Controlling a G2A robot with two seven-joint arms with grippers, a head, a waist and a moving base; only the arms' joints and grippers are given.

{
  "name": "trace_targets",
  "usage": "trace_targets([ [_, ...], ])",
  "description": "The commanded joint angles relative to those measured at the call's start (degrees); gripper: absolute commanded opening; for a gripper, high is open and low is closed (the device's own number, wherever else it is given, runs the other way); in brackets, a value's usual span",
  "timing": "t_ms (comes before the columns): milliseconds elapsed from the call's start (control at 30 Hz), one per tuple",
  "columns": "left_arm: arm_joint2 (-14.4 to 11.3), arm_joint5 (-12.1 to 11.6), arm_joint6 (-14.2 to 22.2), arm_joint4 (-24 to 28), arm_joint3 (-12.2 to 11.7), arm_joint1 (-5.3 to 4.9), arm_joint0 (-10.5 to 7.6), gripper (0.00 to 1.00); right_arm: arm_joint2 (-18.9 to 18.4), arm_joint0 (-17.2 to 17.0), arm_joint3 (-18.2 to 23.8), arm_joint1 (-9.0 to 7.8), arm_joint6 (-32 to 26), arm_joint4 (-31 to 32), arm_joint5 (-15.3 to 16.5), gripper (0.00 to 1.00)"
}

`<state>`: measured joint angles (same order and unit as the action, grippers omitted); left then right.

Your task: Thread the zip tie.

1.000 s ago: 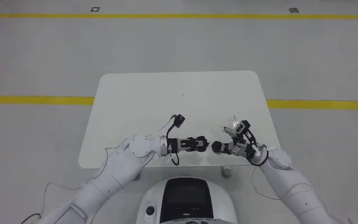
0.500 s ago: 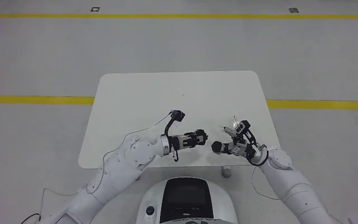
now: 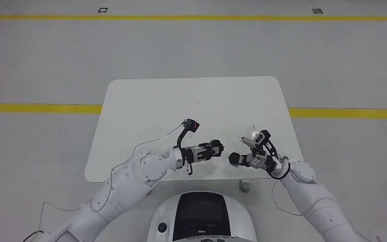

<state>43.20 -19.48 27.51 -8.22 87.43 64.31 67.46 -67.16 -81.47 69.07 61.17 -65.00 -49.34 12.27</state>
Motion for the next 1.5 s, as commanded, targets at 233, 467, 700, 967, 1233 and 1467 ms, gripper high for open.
trace_targets([
  [233,2.47,0.0,-0.2,6.34,0.69,-0.39,1.16,0.0,0.0,0.0,0.0,0.0,0.0,0.0,0.0,1.0],
  [467,3.63,0.0,2.62,9.06,2.12,-0.81,1.65,0.0,0.0,0.0,0.0,0.0,0.0,0.0,0.0,1.0],
  [700,3.63,0.0,2.62,9.06,2.12,-0.81,1.65,0.0,0.0,0.0,0.0,0.0,0.0,0.0,0.0,1.0],
  [967,3.63,0.0,2.62,9.06,2.12,-0.81,1.65,0.0,0.0,0.0,0.0,0.0,0.0,0.0,0.0,1.0],
  [1233,3.63,0.0,2.62,9.06,2.12,-0.81,1.65,0.0,-5.66,-0.99,2.09,-1.19,5.99,4.71,1.13,1.0],
  [1467,3.63,0.0,2.62,9.06,2.12,-0.81,1.65,0.0,-10.78,-3.16,8.08,-2.63,13.95,15.08,-1.63,1.0],
])
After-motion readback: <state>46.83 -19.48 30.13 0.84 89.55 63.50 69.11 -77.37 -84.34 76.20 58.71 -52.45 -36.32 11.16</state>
